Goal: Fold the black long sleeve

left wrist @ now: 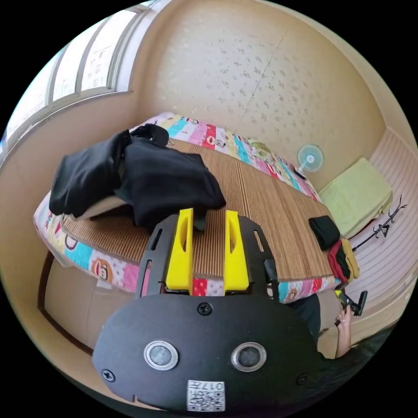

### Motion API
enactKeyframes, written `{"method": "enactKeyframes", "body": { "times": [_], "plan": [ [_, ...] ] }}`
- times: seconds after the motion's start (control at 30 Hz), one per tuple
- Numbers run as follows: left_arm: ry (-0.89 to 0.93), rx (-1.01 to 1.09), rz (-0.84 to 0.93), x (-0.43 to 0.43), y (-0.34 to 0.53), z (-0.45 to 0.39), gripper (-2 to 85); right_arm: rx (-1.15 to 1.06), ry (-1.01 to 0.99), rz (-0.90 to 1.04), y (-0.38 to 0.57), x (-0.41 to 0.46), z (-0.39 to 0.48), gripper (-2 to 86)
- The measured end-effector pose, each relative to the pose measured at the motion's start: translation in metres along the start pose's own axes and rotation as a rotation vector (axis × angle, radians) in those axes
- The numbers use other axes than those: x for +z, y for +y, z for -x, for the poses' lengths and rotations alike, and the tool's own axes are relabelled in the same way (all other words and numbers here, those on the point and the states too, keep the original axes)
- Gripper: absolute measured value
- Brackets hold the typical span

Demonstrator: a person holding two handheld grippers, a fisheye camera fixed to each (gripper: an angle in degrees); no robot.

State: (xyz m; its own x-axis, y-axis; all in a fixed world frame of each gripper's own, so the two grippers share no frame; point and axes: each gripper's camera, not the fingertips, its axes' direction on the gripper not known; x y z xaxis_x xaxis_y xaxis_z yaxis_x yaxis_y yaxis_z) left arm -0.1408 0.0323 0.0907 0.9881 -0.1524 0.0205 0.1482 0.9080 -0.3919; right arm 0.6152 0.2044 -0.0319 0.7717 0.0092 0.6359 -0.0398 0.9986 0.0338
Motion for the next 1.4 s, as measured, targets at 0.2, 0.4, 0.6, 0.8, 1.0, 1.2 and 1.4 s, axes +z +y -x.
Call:
{"method": "enactKeyframes", "body": {
  "times": [0.2,0.4,0.6,0.8,1.0,1.2,1.4],
  "plan": [
    [-0.030,0.091,0.092,0.076,-0.105,-0.027,12.3,0.065,-0.028,-0.060,0.005,-0.015,0.001,0.4],
    [-0.131,-0.001,0.337,0.190,-0.152,-0.031,7.9,0.066,-0.011,-0.101,0.002,-0.033,0.014,0.4],
    [0.084,-0.081,0.154,0.150,-0.109,-0.015,0.7,0.097,0.020,-0.084,0.009,-0.031,0.010,0.4],
    [0.169,0.029,0.097,0.049,-0.001,-0.009,-0.2,0.126,-0.056,-0.067,-0.012,-0.011,-0.004,0.4],
    [0.087,-0.027,0.215,-0.011,0.081,0.015,1.0,0.033,-0.119,0.050,-0.061,0.046,0.019,0.4],
    [0.017,-0.028,0.163,-0.030,0.087,0.002,6.7,-0.051,-0.212,0.111,-0.086,0.084,0.044,0.4],
    [0.043,0.186,0.257,0.054,0.050,-0.071,8.9,-0.013,-0.270,0.111,-0.069,0.087,0.033,0.4]
  ]
}}
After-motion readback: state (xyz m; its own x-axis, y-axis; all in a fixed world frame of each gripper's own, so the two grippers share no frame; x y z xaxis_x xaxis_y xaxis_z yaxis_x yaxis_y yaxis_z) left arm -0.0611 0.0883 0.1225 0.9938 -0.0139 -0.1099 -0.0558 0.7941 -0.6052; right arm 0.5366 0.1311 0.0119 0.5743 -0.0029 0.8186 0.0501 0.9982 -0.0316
